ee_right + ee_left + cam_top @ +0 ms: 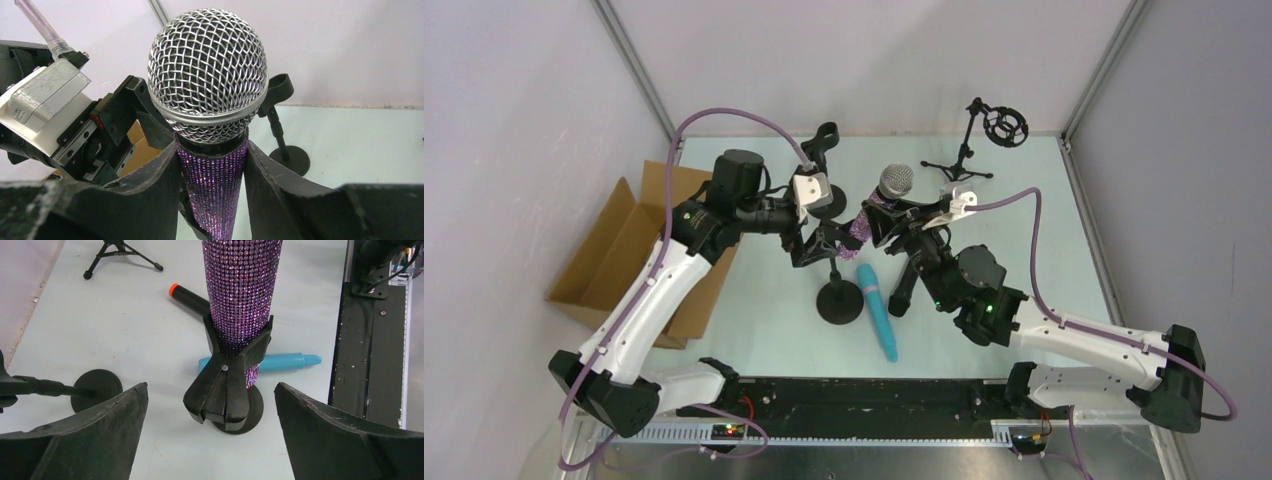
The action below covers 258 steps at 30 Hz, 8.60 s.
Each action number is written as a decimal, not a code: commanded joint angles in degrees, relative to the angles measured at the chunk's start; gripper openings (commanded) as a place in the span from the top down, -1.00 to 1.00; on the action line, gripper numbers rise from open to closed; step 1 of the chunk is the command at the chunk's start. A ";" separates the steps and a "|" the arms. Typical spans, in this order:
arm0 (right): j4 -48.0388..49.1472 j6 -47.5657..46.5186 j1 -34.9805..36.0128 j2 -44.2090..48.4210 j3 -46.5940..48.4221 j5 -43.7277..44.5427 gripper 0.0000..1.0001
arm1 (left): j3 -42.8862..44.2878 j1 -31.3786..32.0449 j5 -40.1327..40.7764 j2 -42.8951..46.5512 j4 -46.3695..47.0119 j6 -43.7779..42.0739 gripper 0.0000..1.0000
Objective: Attach the microphones to the stand
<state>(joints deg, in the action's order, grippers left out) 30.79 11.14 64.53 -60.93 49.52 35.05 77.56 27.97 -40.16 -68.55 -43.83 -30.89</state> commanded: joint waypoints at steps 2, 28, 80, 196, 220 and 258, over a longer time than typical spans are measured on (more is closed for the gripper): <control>5.60 1.85 0.45 1.25 0.74 -1.05 0.77 | 0.21 0.40 -2.08 2.27 1.12 -1.23 -0.99; 8.61 7.96 -1.49 -11.34 14.45 -9.46 0.80 | -4.17 1.14 4.93 14.73 5.91 -6.13 -0.99; 17.55 16.53 -5.37 -38.15 31.94 -29.49 0.71 | -20.95 -20.72 10.81 15.68 29.69 -8.75 -0.99; -17.45 43.18 -13.14 -20.29 14.71 -37.98 0.20 | -18.61 -20.60 -8.51 43.35 23.48 9.18 -0.97; -25.60 56.23 -7.08 -9.08 2.75 -27.81 0.14 | -27.58 -13.00 -11.45 41.35 21.41 9.65 -0.97; -54.43 29.51 -31.78 -21.30 6.52 -17.80 -0.99 | -20.88 -10.46 -5.27 40.08 21.41 6.59 -0.96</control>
<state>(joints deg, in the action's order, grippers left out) -28.10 42.54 33.78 -78.32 55.55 18.55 56.01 17.23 -46.61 -29.85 -23.31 -24.45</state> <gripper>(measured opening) 0.993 0.983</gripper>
